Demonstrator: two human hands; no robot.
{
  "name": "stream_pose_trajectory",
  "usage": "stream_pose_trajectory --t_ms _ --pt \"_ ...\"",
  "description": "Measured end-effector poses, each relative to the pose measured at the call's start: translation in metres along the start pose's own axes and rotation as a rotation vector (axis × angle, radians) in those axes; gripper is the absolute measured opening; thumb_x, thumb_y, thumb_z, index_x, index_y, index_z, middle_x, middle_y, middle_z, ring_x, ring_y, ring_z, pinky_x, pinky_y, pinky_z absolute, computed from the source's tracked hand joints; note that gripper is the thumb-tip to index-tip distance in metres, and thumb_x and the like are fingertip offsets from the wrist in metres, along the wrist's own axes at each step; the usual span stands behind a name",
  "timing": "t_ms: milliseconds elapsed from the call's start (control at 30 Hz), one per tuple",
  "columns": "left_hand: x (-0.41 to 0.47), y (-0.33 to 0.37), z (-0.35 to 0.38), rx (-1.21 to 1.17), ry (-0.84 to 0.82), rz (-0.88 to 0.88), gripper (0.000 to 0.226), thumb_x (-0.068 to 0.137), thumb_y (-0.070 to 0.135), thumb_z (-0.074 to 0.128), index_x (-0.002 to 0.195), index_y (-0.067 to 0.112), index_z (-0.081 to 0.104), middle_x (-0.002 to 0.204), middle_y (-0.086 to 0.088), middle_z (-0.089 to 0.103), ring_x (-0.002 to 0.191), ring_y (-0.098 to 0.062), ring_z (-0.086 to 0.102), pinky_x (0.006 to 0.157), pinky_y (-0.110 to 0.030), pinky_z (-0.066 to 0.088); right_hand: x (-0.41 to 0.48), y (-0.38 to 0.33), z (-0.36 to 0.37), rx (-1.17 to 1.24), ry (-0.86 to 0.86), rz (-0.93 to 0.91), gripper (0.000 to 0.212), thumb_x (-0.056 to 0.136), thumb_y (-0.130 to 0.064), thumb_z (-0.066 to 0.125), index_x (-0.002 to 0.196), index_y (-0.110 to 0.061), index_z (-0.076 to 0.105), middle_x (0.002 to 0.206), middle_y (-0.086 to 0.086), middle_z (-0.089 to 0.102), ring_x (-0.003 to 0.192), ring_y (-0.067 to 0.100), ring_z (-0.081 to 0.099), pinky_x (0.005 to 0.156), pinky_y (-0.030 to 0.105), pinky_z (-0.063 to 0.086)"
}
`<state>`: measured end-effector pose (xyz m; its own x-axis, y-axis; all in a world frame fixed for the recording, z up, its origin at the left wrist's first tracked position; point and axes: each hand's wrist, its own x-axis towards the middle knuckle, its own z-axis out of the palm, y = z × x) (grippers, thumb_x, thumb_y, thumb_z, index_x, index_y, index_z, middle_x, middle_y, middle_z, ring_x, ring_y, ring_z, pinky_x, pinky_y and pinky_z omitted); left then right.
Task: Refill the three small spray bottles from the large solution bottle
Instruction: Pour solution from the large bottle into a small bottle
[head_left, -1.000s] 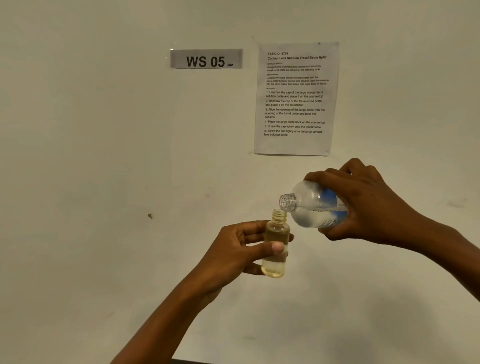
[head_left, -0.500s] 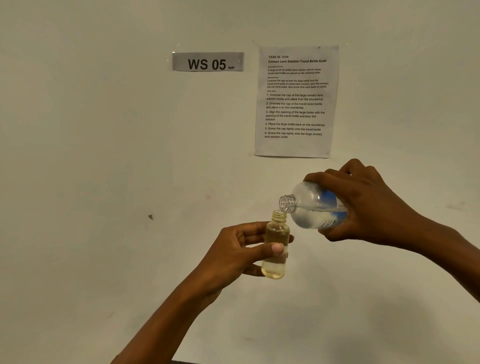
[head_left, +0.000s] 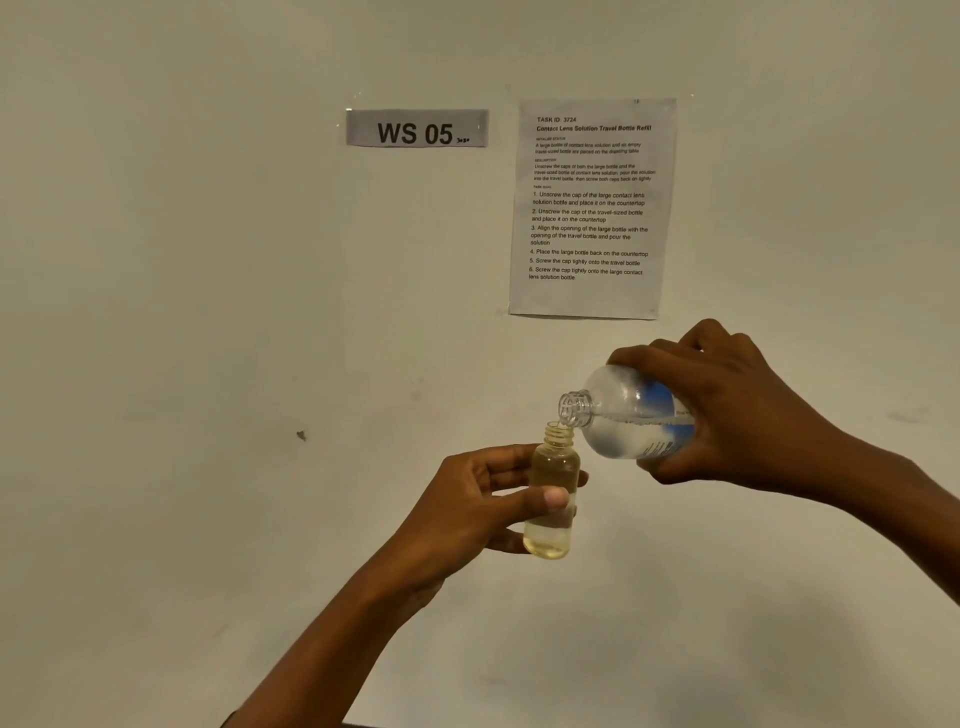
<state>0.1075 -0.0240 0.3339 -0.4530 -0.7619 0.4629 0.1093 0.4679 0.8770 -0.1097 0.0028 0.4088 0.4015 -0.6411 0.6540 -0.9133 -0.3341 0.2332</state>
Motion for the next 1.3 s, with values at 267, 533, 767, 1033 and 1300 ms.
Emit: stream_pose_trajectory --t_ms 267,533,767,1033,1300 --pt "-0.001 -0.002 0.0 -0.011 -0.01 0.01 0.029 0.074 0.021 0.067 0.102 0.029 0.065 0.101 0.005 0.074 0.091 -0.016 0.071 0.068 -0.028 0.059 -0.001 0.001 0.003 0.015 0.004 0.002 0.079 0.061 -0.039 0.078 0.13 -0.03 0.041 0.107 -0.011 0.052 0.089 0.008 0.025 0.076 0.027 0.023" --pt "-0.005 -0.011 0.004 -0.04 -0.005 0.006 0.034 0.067 0.027 0.067 0.101 0.031 0.065 0.099 0.007 0.074 0.09 -0.015 0.072 0.066 -0.025 0.057 -0.016 -0.004 0.021 0.105 0.073 0.026 0.077 0.056 -0.032 0.082 0.125 -0.023 0.048 0.092 -0.016 0.046 0.087 0.014 0.033 0.073 0.031 0.027" --pt "-0.018 -0.04 0.02 -0.037 0.041 -0.087 0.031 0.081 0.015 0.068 0.107 0.03 0.063 0.108 0.002 0.072 0.095 -0.016 0.07 0.073 -0.029 0.059 -0.052 -0.014 0.061 0.374 0.098 0.156 0.075 0.051 -0.03 0.084 0.117 -0.027 0.05 0.083 -0.027 0.04 0.083 0.014 0.039 0.072 0.032 0.036" --pt "-0.055 -0.088 0.053 -0.035 0.081 -0.277 0.041 0.08 0.018 0.071 0.118 0.028 0.06 0.117 0.002 0.067 0.106 -0.017 0.066 0.085 -0.036 0.057 -0.12 -0.024 0.115 0.624 -0.023 0.311 0.077 0.049 -0.049 0.073 0.113 -0.039 0.033 0.104 -0.013 0.045 0.093 0.012 0.046 0.074 0.023 0.043" --pt "-0.105 -0.148 0.088 -0.069 0.102 -0.443 0.04 0.079 0.011 0.072 0.112 0.03 0.059 0.112 0.004 0.07 0.102 -0.015 0.067 0.088 -0.031 0.055 -0.205 -0.042 0.158 0.967 -0.201 0.561 0.073 0.049 -0.047 0.077 0.112 -0.036 0.043 0.106 -0.027 0.052 0.095 -0.004 0.055 0.074 0.008 0.041"
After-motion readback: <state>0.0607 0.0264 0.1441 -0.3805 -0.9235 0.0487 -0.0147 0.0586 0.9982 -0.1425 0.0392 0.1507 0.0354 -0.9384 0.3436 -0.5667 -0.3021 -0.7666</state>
